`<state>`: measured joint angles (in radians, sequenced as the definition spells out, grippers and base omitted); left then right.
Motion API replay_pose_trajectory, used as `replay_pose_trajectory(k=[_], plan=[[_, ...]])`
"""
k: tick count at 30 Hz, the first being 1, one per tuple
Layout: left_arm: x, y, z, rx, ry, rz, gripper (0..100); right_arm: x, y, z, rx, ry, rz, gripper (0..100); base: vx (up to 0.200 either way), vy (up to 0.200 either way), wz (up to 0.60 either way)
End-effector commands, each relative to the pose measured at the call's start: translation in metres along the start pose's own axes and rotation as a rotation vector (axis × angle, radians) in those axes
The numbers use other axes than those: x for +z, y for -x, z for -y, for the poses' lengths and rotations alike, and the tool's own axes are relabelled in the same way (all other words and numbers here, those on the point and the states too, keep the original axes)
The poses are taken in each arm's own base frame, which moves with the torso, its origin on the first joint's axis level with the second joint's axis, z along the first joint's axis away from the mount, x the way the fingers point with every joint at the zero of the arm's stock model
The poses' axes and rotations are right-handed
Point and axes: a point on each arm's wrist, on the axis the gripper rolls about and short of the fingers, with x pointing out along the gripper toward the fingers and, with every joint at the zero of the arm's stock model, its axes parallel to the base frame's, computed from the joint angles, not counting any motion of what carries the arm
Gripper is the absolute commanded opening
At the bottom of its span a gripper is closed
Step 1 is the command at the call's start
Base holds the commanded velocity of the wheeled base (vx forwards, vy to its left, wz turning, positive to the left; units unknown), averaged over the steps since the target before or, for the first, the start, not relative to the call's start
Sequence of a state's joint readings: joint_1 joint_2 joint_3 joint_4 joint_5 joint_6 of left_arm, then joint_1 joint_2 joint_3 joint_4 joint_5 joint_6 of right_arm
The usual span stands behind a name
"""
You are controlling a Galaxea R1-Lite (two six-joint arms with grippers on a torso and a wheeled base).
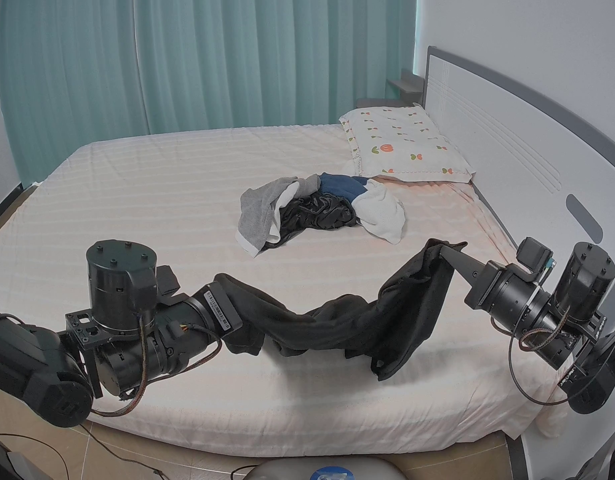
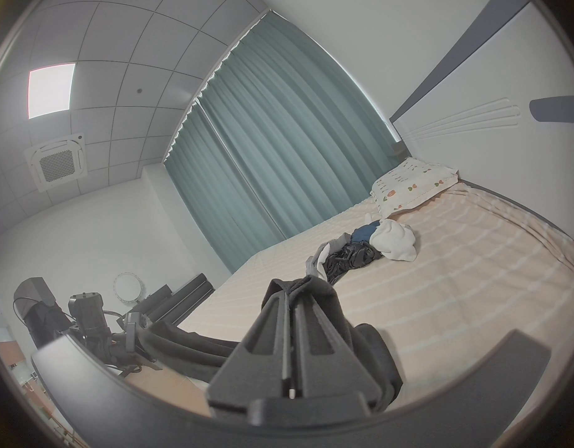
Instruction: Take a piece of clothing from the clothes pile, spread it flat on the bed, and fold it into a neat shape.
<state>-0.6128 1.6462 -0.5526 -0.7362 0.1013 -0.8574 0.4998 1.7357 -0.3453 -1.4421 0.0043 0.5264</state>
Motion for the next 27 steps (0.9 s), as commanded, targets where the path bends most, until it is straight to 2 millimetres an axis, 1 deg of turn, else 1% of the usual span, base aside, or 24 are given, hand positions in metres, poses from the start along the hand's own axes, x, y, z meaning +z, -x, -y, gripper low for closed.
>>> replay_pose_trajectory(k=[1,6,13,16,27], plan=[[0.0,-0.004,0.0,0.006,0.01,0.002,0,-0.002,0.0,0.0,-0.002,0.0,-0.007,0,0.0,0.0,0.0],[0.004,-0.005,0.004,-0.006,0.069,0.017,0,-0.002,0.0,0.0,-0.004,0.0,-0.004,0,0.0,0.0,0.0],[0.008,-0.003,0.004,-0.006,0.078,0.031,0,-0.002,-0.001,0.0,-0.016,0.002,0.005,0,0.0,0.2,0.0],[0.011,0.0,0.006,-0.014,0.081,0.05,0,-0.001,-0.001,0.0,-0.035,0.003,0.021,0,0.0,0.2,0.0],[0.013,0.001,0.007,-0.002,0.08,0.088,0,0.001,-0.001,-0.001,-0.035,0.003,0.03,0,0.0,0.2,0.0]])
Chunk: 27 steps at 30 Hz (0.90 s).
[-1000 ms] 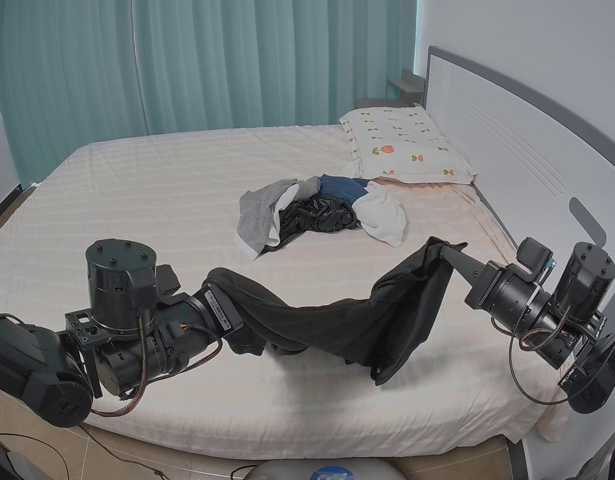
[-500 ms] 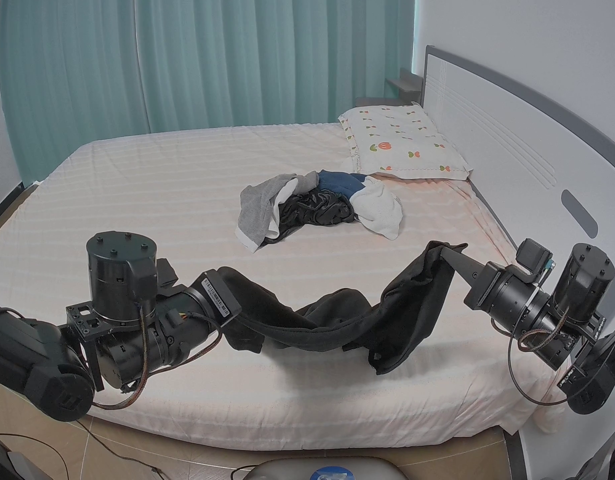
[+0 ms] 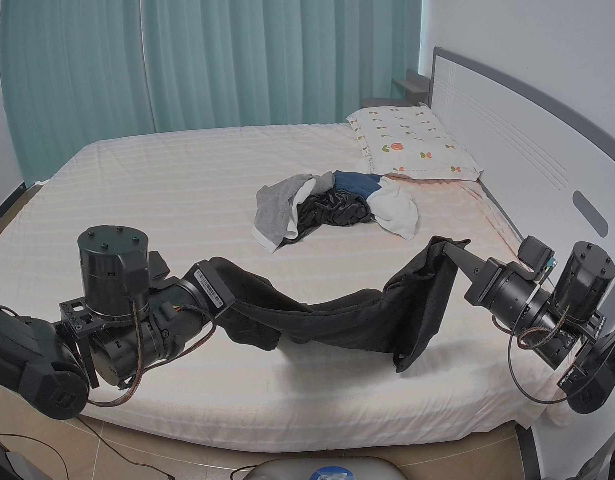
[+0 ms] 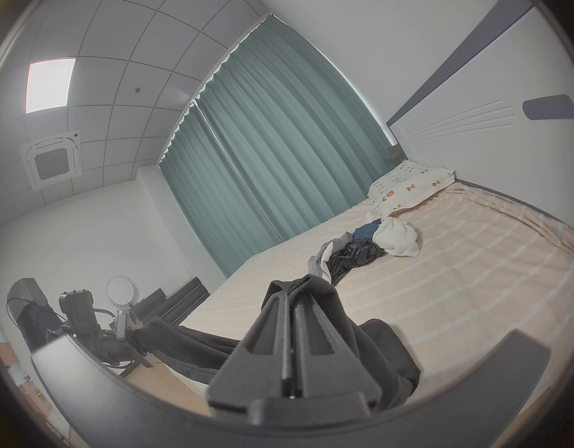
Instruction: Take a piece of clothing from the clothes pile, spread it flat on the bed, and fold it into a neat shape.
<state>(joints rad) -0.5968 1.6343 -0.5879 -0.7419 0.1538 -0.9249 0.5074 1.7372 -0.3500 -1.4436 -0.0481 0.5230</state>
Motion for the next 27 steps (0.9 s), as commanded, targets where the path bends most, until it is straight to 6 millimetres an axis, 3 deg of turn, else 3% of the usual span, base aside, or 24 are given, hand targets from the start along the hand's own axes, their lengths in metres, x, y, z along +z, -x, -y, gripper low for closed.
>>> replay_pose_trajectory(k=[1,14,27], plan=[[0.0,0.0,0.001,-0.003,0.0,0.002,0,0.0,-0.001,0.0,-0.004,0.0,0.003,0,0.0,0.2,0.0],[0.001,0.014,0.001,-0.007,0.001,0.019,0,-0.001,-0.002,0.001,-0.019,-0.006,0.006,0,0.0,0.2,0.0],[-0.002,0.015,-0.004,0.025,-0.01,0.03,0,-0.003,-0.007,0.006,-0.049,-0.014,0.017,0,0.0,0.2,0.0]])
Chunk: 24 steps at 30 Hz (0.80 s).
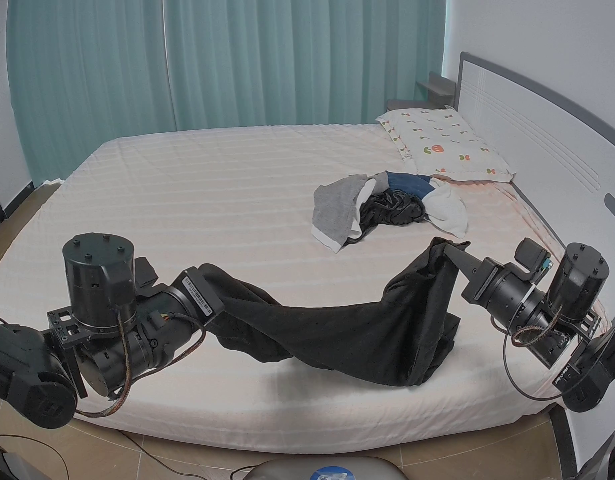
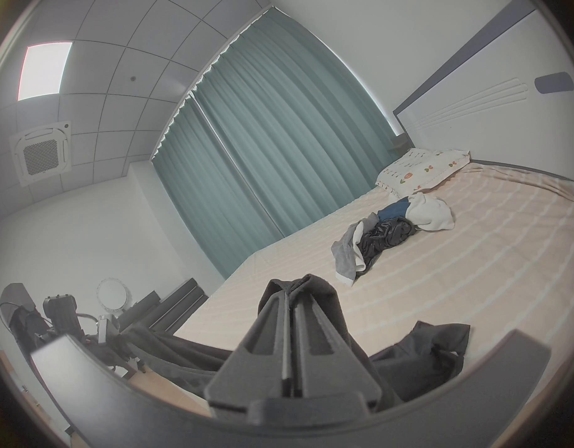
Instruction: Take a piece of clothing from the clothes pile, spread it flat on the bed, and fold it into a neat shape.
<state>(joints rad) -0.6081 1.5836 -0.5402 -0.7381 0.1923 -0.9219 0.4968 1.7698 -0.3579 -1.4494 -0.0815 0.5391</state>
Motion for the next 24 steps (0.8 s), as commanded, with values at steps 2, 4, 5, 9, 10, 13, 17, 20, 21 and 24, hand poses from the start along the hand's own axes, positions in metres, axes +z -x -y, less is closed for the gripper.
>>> replay_pose_trajectory(k=[2,4,5,9,10,13,17,20,21,24], plan=[[0.0004,-0.0001,-0.0008,0.018,-0.004,0.023,0,0.0028,-0.0025,-0.0013,-0.007,0.0,0.035,0,0.0,0.2,0.0],[0.0004,0.0003,-0.0004,0.017,-0.005,0.025,0,0.0041,-0.0022,-0.0019,-0.004,-0.002,0.052,0,0.0,0.2,0.0],[0.0004,0.0003,-0.0004,0.018,-0.005,0.027,0,0.0045,-0.0024,-0.0022,-0.002,0.0,0.059,0,0.0,0.2,0.0],[0.0009,0.0006,-0.0005,0.018,-0.004,0.029,0,0.0069,-0.0023,-0.0036,0.011,0.0,0.078,0,0.0,0.2,0.0],[0.0012,0.0009,-0.0003,0.018,-0.005,0.031,0,0.0069,-0.002,-0.0036,0.012,0.0,0.079,0,0.0,0.2,0.0],[0.0015,0.002,-0.0002,0.016,-0.003,0.03,0,0.0079,-0.0019,-0.0041,0.017,-0.001,0.088,0,0.0,0.2,0.0],[0.0022,0.0034,0.0002,0.015,-0.003,0.033,0,0.0095,-0.0014,-0.0051,0.024,-0.003,0.1,0,0.0,0.2,0.0],[0.0038,0.0065,0.0014,0.008,-0.001,0.038,0,0.0111,-0.0001,-0.0059,0.029,-0.006,0.105,0,0.0,0.2,0.0],[0.0038,0.0065,0.0014,0.008,-0.001,0.038,0,0.0111,-0.0001,-0.0059,0.029,-0.006,0.105,0,0.0,0.2,0.0],[0.0034,0.0084,-0.0004,0.013,-0.003,0.036,0,0.0113,0.0014,-0.0079,0.041,-0.006,0.108,0,0.0,0.2,0.0]])
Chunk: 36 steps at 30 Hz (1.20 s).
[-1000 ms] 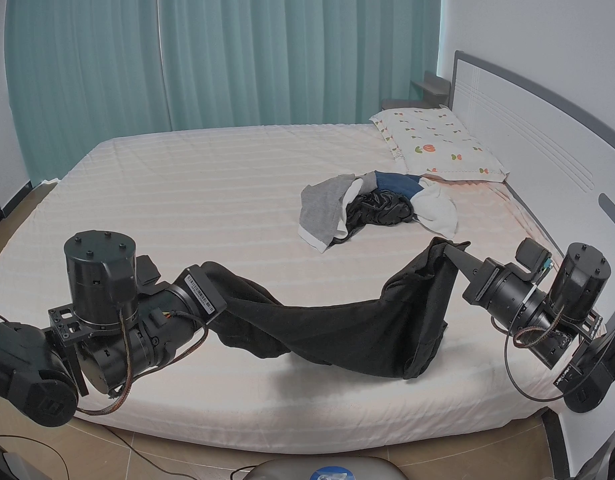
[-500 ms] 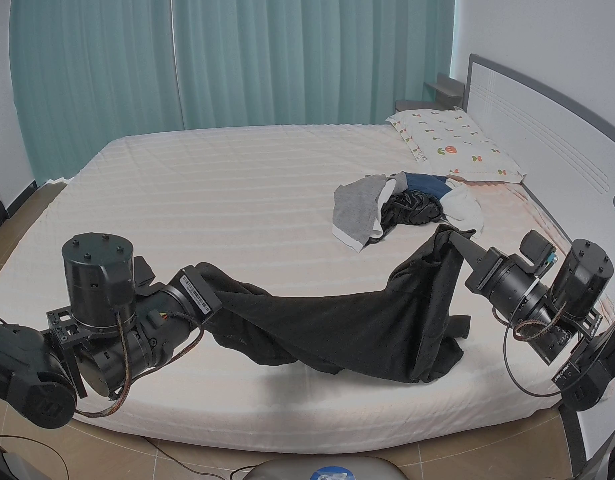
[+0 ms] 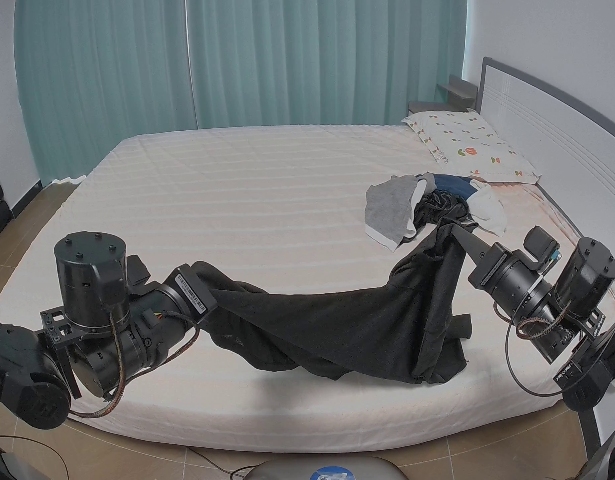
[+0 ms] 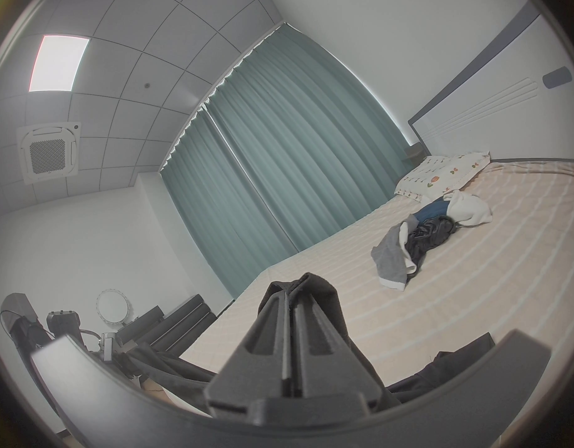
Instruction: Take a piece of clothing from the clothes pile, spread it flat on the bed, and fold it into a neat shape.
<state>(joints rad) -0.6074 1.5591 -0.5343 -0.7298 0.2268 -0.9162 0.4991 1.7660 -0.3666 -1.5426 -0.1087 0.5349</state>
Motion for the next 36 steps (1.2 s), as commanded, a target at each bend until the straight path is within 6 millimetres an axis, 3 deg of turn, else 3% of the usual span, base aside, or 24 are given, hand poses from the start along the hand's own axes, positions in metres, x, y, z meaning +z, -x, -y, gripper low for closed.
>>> replay_pose_trajectory(k=[1,12,21,32,36], plan=[[0.0,0.003,-0.002,0.003,0.0,0.002,0,0.001,0.002,-0.002,0.014,-0.001,0.01,0,0.0,0.2,0.0],[-0.001,0.003,-0.004,0.009,-0.001,-0.003,0,0.001,0.002,-0.002,0.02,-0.005,0.002,0,0.0,0.2,0.0],[-0.006,0.002,-0.008,0.019,-0.022,-0.028,0,-0.002,0.005,0.001,0.01,0.006,-0.014,0,0.0,0.0,0.0],[-0.014,0.006,-0.005,0.005,-0.036,-0.056,0,-0.004,0.009,0.0,0.003,0.039,-0.024,0,-0.2,0.0,0.0],[-0.013,0.008,-0.004,-0.004,-0.056,-0.055,0,-0.004,0.016,-0.011,0.043,0.071,-0.025,0,-0.2,0.0,0.0]])
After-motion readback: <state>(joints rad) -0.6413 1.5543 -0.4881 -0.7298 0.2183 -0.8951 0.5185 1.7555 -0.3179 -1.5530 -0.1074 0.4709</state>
